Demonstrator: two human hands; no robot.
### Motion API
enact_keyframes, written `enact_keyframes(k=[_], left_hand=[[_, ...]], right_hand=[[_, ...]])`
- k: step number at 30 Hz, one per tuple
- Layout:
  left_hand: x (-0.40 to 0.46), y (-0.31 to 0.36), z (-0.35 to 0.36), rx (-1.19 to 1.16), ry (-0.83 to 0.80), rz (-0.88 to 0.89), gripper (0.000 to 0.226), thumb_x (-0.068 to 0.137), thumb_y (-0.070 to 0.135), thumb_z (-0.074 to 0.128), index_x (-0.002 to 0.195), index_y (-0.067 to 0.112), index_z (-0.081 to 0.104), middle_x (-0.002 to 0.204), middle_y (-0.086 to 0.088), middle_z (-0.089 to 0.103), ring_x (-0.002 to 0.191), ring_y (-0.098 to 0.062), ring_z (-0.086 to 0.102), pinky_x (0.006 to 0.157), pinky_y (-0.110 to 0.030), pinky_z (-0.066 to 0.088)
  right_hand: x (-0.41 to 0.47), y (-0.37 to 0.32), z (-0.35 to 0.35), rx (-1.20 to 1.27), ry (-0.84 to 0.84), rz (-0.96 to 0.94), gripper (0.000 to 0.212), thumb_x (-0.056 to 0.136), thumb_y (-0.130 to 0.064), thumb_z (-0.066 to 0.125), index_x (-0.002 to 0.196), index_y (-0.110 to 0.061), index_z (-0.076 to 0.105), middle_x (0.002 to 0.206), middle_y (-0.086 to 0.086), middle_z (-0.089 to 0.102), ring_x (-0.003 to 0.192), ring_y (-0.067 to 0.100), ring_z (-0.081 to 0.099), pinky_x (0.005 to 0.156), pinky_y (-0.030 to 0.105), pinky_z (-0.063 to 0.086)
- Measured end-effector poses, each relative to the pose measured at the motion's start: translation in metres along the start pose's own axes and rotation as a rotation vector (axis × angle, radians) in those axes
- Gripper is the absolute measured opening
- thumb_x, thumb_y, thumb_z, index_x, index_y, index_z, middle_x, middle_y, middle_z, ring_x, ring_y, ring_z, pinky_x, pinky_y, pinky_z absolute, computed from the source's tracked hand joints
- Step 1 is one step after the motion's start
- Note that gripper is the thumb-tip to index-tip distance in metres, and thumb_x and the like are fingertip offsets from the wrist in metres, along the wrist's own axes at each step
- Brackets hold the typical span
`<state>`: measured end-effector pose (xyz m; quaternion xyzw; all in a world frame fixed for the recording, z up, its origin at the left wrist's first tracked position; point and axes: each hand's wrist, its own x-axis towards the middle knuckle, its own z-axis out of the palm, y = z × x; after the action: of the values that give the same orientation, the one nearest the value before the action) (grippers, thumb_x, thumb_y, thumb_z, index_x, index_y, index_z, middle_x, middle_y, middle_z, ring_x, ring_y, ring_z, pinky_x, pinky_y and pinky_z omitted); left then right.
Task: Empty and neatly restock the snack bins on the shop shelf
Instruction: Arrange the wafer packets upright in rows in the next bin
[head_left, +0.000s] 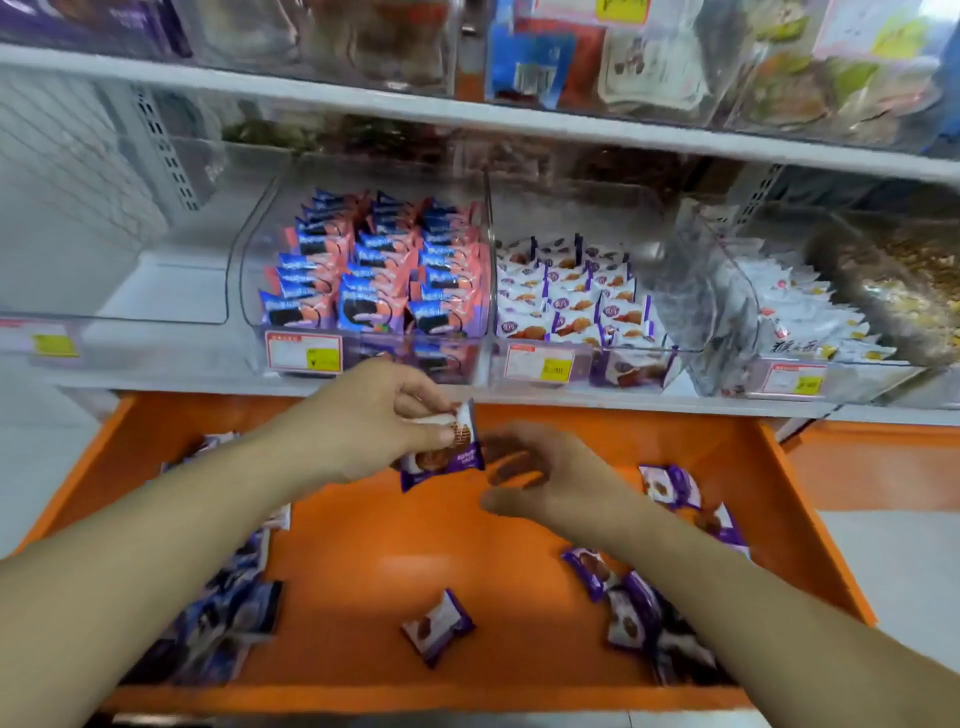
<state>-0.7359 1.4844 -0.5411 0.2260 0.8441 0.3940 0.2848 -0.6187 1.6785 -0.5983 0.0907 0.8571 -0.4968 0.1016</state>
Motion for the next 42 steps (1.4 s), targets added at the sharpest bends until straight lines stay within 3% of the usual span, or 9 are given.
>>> enact_keyframes(k=[4, 10, 13, 17, 23, 26, 34, 39, 42], left_hand=[[0.012, -0.036, -0.004, 0.090, -0.092, -0.102, 0.028, 0.090, 0.031, 0.081, 0.116, 0.024, 0.073, 0.109, 0.009, 0.072, 0.098, -0.001, 0.068, 0.066, -0.013, 0.053], [0.024, -0.069, -0.011, 0.223, -0.107, -0.152, 0.032, 0.086, 0.048, 0.080, 0.111, 0.030, 0.077, 0.107, 0.009, 0.075, 0.101, -0.009, 0.069, 0.095, -0.038, 0.057], [0.030, -0.079, -0.014, 0.195, -0.111, -0.173, 0.031, 0.083, 0.052, 0.080, 0.107, 0.033, 0.078, 0.102, 0.015, 0.074, 0.096, -0.007, 0.069, 0.093, -0.039, 0.059], [0.035, -0.079, -0.019, 0.160, -0.124, -0.193, 0.029, 0.085, 0.051, 0.079, 0.106, 0.031, 0.076, 0.097, 0.010, 0.077, 0.085, -0.008, 0.074, 0.090, -0.038, 0.061], [0.029, -0.052, -0.024, 0.214, -0.065, -0.143, 0.032, 0.088, 0.056, 0.073, 0.107, 0.031, 0.075, 0.093, 0.009, 0.075, 0.082, -0.009, 0.071, 0.083, -0.036, 0.060], [0.019, -0.032, -0.023, 0.255, 0.013, -0.063, 0.029, 0.090, 0.051, 0.074, 0.106, 0.027, 0.074, 0.097, 0.006, 0.075, 0.087, -0.012, 0.070, 0.084, -0.039, 0.059], [-0.011, 0.013, -0.012, 0.168, 0.229, 0.155, 0.018, 0.091, 0.048, 0.072, 0.100, 0.034, 0.068, 0.093, 0.012, 0.070, 0.082, -0.009, 0.067, 0.077, -0.040, 0.058], [-0.020, 0.024, 0.004, 0.090, 0.187, 0.236, 0.017, 0.089, 0.051, 0.075, 0.101, 0.042, 0.068, 0.095, 0.025, 0.067, 0.089, 0.015, 0.059, 0.069, -0.012, 0.045], [-0.019, 0.027, -0.004, 0.035, 0.217, 0.234, 0.016, 0.091, 0.052, 0.071, 0.101, 0.039, 0.072, 0.091, 0.022, 0.071, 0.085, 0.012, 0.062, 0.064, -0.011, 0.046]], right_hand=[[0.030, 0.070, 0.052, -0.521, -0.296, 0.082, 0.059, 0.090, -0.031, 0.082, 0.143, -0.034, 0.056, 0.138, -0.011, 0.057, 0.117, 0.014, 0.060, 0.098, 0.039, 0.053], [0.090, 0.156, 0.139, -0.768, -0.654, 0.005, 0.078, 0.077, -0.021, 0.089, 0.146, -0.031, 0.055, 0.149, 0.005, 0.043, 0.130, 0.033, 0.046, 0.102, 0.042, 0.046], [0.097, 0.170, 0.166, -0.900, -0.739, -0.054, 0.076, 0.077, -0.024, 0.091, 0.142, -0.036, 0.055, 0.154, 0.002, 0.034, 0.134, 0.029, 0.037, 0.103, 0.043, 0.043], [0.097, 0.184, 0.172, -0.966, -0.695, -0.076, 0.070, 0.081, -0.015, 0.086, 0.143, -0.027, 0.055, 0.144, 0.001, 0.050, 0.132, 0.028, 0.046, 0.102, 0.047, 0.048], [0.083, 0.140, 0.109, -0.414, -0.482, 0.298, 0.054, 0.083, -0.034, 0.085, 0.131, -0.033, 0.060, 0.124, -0.002, 0.065, 0.105, 0.020, 0.066, 0.084, 0.038, 0.058], [0.069, 0.088, 0.059, -0.037, -0.346, 0.368, 0.052, 0.082, -0.023, 0.088, 0.126, -0.034, 0.063, 0.114, 0.007, 0.072, 0.089, 0.022, 0.072, 0.075, 0.038, 0.061], [-0.006, -0.010, -0.026, 0.882, -0.093, 0.209, 0.044, 0.094, -0.002, 0.056, 0.137, 0.001, 0.059, 0.127, 0.039, 0.062, 0.115, 0.053, 0.064, 0.086, 0.048, 0.056], [-0.016, -0.043, -0.021, 0.940, 0.078, 0.149, 0.042, 0.093, -0.018, 0.062, 0.131, 0.001, 0.066, 0.126, 0.030, 0.068, 0.106, 0.043, 0.070, 0.089, 0.046, 0.054], [-0.016, -0.053, -0.026, 0.919, 0.181, 0.142, 0.045, 0.090, -0.021, 0.066, 0.131, -0.001, 0.067, 0.126, 0.026, 0.070, 0.103, 0.037, 0.070, 0.086, 0.043, 0.056]])
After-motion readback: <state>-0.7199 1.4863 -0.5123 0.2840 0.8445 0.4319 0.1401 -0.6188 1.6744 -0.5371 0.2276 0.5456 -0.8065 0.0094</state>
